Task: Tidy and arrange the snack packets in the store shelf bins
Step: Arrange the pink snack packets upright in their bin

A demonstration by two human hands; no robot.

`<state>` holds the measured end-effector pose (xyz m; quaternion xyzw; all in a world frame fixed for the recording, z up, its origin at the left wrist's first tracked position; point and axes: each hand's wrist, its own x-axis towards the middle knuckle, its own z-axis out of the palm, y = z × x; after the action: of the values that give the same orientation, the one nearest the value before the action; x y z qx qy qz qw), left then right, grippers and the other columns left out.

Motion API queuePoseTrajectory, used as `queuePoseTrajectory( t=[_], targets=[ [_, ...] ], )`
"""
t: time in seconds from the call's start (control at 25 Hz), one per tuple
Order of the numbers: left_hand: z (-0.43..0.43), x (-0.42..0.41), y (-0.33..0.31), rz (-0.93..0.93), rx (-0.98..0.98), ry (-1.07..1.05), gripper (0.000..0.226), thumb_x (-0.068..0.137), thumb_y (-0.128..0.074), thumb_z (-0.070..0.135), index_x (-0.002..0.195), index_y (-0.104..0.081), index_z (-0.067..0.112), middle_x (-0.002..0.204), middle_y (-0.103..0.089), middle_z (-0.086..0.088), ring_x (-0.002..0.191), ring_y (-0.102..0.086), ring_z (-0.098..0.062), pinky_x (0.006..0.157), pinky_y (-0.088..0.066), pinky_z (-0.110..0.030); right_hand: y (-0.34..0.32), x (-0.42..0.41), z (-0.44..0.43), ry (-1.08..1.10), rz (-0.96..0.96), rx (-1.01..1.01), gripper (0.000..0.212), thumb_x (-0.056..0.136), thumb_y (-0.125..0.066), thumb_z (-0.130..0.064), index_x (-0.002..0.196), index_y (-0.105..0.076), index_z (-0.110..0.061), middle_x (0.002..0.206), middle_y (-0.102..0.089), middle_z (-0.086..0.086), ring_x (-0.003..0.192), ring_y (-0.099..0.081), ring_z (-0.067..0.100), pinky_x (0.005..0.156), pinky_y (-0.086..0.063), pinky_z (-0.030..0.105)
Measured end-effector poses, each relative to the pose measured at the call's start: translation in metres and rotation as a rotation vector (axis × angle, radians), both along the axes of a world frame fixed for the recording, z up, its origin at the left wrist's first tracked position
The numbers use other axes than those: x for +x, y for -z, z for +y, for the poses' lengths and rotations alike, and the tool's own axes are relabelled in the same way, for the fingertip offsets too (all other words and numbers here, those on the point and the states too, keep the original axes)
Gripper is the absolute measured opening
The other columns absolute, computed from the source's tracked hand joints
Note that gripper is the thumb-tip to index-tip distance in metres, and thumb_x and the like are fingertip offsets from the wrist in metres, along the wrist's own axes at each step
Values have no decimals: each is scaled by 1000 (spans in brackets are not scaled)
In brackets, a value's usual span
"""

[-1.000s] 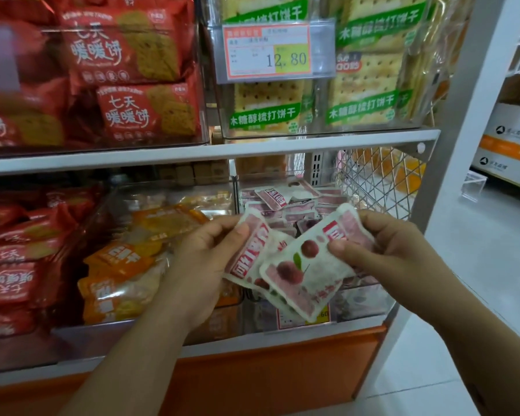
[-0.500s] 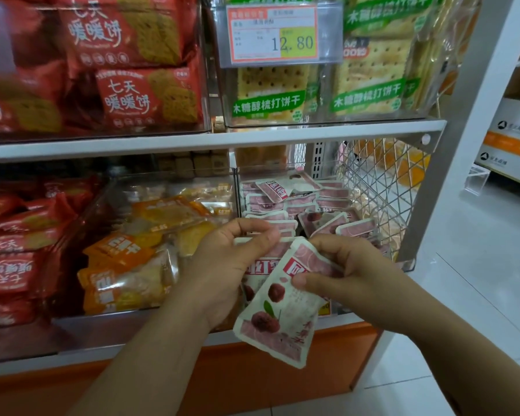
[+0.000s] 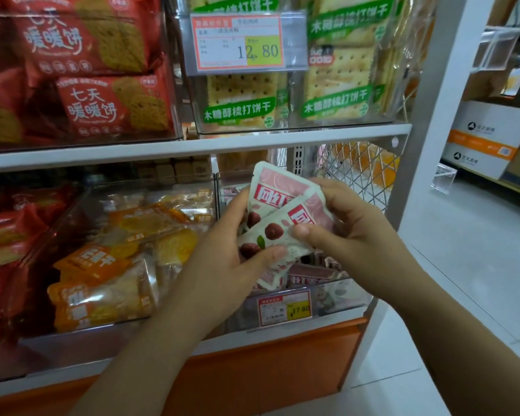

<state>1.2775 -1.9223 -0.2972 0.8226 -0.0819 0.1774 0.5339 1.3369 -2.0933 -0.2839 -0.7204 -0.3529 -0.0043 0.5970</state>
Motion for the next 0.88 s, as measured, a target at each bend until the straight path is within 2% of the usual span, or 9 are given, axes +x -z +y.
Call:
queuePoseTrajectory(
  t=[0.08, 0.2, 0.32, 0.48, 0.56, 0.64, 0.76, 0.84, 0.88],
  targets=[
    [-6, 12, 0, -65, 137, -50, 62, 83, -68, 31, 133, -34, 47, 112, -61, 20, 101, -61, 0, 77, -57, -30, -5, 4, -9, -25, -55, -84, 55, 74, -76, -19, 121, -49, -27, 125, -47, -4, 108, -56, 7, 77, -54, 19],
    [-18, 33, 3, -148, 385, -97, 70, 85, -65, 36, 141, -24, 47, 124, -54, 15, 109, -54, -3, 83, -53, -34, -4, 12, -21, 156, -246, -256, 82, 76, -73, -11, 140, -27, -33, 125, -44, -11, 108, -51, -4, 84, -46, 11],
    [-24, 52, 1, -182, 554, -89, 72, 86, -61, 42, 141, -15, 49, 131, -47, 13, 117, -43, -7, 93, -45, -36, 2, 22, -30, 340, -407, -292, 60, 73, -77, -17, 119, -44, -35, 101, -49, -24, 92, -48, -15, 76, -38, 1],
    [-22, 75, 14, 12, 709, -32, 63, 88, -53, 49, 143, -24, 38, 135, -44, 11, 121, -43, -12, 101, -39, -38, 17, 39, -34, 418, -483, -450, 43, 68, -80, -29, 101, -52, -29, 85, -44, -24, 78, -46, -7, 67, -36, 6],
    [-23, 77, 22, 132, 823, 9, 43, 92, -46, 50, 129, -41, 30, 123, -53, 5, 113, -49, -17, 99, -37, -40, 23, 48, -35, 379, -456, -578, 43, 71, -78, -29, 107, -55, -20, 93, -47, -14, 84, -49, 3, 66, -34, 8],
    [-21, 73, 26, 198, 906, 32, 18, 95, -40, 49, 99, -46, 33, 92, -56, 10, 95, -53, -16, 97, -31, -39, 24, 53, -35, 294, -411, -719, 45, 76, -74, -30, 115, -52, -20, 101, -54, -6, 91, -51, 13, 67, -36, 14],
    [-11, 65, 26, 200, 912, 32, 17, 95, -36, 49, 84, -42, 38, 83, -51, 14, 84, -47, -9, 98, -31, -38, 15, 58, -22, 151, -425, -939, 32, 81, -70, -32, 105, -50, -38, 77, -50, -18, 76, -45, 11, 57, -33, 17],
    [-6, 59, 28, 213, 909, 41, 22, 96, -36, 48, 83, -50, 35, 85, -53, 15, 84, -47, -7, 91, -35, -33, 9, 65, -7, 34, -450, -1054, 25, 80, -70, -31, 93, -50, -36, 69, -44, -18, 72, -45, 11, 55, -31, 19],
    [-4, 57, 29, 226, 910, 40, 27, 95, -38, 47, 86, -56, 31, 86, -57, 13, 83, -50, -7, 86, -39, -31, 10, 70, -2, -26, -445, -1087, 28, 80, -71, -30, 102, -53, -32, 75, -50, -16, 73, -45, 11, 58, -32, 22]
  ],
)
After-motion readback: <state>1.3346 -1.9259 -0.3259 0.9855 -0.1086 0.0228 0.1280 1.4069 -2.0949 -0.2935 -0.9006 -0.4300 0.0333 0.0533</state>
